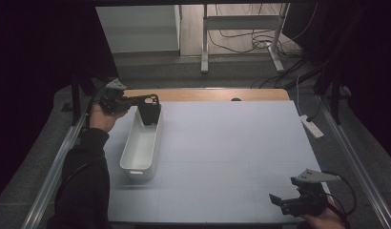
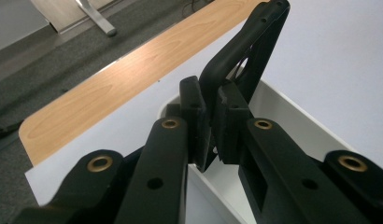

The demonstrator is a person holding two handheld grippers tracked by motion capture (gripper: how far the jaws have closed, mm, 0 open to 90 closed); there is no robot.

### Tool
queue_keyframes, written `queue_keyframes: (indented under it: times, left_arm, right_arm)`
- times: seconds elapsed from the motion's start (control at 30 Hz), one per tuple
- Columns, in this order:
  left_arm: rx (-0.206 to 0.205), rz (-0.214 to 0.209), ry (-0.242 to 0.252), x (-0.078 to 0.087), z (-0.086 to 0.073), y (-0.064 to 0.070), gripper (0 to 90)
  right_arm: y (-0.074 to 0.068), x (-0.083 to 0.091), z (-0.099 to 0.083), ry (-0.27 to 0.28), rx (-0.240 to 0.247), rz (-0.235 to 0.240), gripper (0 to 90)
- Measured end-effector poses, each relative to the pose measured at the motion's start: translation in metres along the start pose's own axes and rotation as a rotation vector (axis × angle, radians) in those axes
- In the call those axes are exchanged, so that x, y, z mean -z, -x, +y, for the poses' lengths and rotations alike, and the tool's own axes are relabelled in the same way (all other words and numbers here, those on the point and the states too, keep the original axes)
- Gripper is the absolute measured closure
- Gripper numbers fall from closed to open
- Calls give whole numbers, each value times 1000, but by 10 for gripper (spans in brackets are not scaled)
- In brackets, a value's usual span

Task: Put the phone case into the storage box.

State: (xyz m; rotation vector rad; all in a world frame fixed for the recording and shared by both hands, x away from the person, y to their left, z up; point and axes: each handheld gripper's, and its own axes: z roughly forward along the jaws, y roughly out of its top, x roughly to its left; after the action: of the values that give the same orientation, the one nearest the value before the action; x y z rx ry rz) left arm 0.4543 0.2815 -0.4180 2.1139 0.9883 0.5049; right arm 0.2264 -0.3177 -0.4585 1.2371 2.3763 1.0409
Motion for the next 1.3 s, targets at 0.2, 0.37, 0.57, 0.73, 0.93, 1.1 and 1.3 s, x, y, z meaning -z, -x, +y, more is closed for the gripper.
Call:
queue_keyframes:
  times: [0.2, 0.37, 0.57, 0.73, 0.93, 1.1, 1.3]
  left_arm:
    - [-12, 13, 0, -6, 4, -1, 832]
    - [-17, 21, 6, -9, 5, -5, 831]
    - [-16, 25, 20, -11, 5, -10, 832]
    - [-33, 28, 38, -14, 5, -13, 831]
    - [-33, 12, 64, -17, 2, -19, 829]
    - [-7, 12, 78, -18, -1, -24, 819]
    - [29, 34, 104, -21, -3, -27, 771]
  right_arm:
    - [0, 0, 0, 0, -1, 2, 0]
    - [0, 0, 0, -1, -3, 3, 0]
    - [0, 0, 0, -4, -5, 1, 0]
    - [1, -1, 0, -6, -4, 4, 0]
    - [1, -1, 0, -7, -4, 6, 0]
    - [1, -1, 0, -9, -3, 7, 0]
    - [0, -1, 0, -13, 1, 10, 0]
